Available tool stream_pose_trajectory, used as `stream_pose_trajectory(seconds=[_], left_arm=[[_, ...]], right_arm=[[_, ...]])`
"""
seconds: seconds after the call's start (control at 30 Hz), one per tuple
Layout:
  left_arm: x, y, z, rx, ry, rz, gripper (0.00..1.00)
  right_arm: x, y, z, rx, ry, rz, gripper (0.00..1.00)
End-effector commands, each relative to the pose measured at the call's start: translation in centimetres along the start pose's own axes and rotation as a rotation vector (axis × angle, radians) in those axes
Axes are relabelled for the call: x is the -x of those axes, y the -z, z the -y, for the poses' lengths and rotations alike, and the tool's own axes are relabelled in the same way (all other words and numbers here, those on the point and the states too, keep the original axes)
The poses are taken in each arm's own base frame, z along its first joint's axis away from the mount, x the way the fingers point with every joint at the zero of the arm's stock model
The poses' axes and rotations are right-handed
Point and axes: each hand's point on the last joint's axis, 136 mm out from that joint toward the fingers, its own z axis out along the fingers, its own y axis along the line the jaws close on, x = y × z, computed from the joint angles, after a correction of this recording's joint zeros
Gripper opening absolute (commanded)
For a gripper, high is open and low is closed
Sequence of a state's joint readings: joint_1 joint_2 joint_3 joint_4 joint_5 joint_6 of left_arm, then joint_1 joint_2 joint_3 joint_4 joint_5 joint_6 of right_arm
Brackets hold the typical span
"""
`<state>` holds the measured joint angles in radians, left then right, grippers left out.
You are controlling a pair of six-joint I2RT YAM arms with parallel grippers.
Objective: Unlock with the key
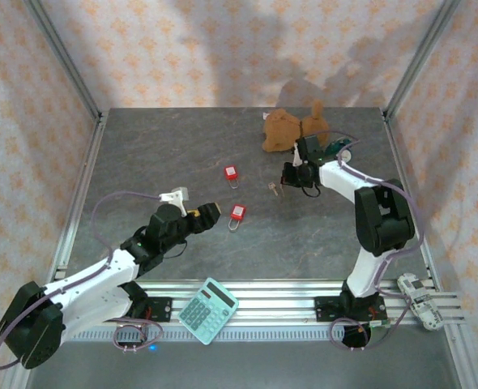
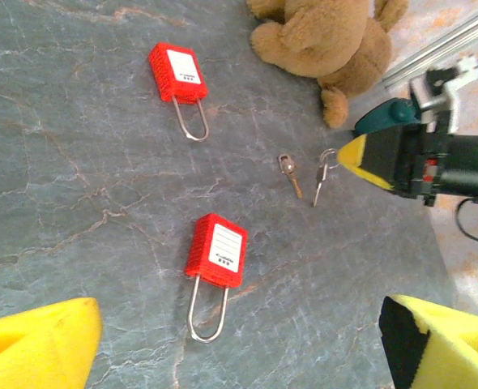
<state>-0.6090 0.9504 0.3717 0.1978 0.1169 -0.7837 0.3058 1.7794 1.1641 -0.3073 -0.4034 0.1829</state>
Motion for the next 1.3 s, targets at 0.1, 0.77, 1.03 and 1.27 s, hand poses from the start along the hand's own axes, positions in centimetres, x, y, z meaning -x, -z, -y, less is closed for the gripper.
stream_pose_trajectory(seconds=[0.1, 0.77, 1.03, 1.27], left_arm=[[1.3, -1.4, 4.5, -0.033, -0.226, 0.031, 0.94], [-4.6, -7.9, 13.1, -0.331, -0.847, 0.307, 0.92], [-5.6, -9.9, 13.6, -0.361, -0.985, 0.392, 0.84], [-5.1, -11.7, 14.1, -0.326, -1.003, 0.422, 0.82]], right_arm=[[0.4, 2.8, -1.2, -0.040, 0.021, 0.108, 0.00], [-2.4, 10.4, -4.5, 0.047, 0.032, 0.204, 0.00], [-3.7, 12.4, -5.9, 0.122, 0.032, 0.206, 0.00], [-5.1, 13.0, -7.3, 0.196, 0.022, 0.182, 0.00]])
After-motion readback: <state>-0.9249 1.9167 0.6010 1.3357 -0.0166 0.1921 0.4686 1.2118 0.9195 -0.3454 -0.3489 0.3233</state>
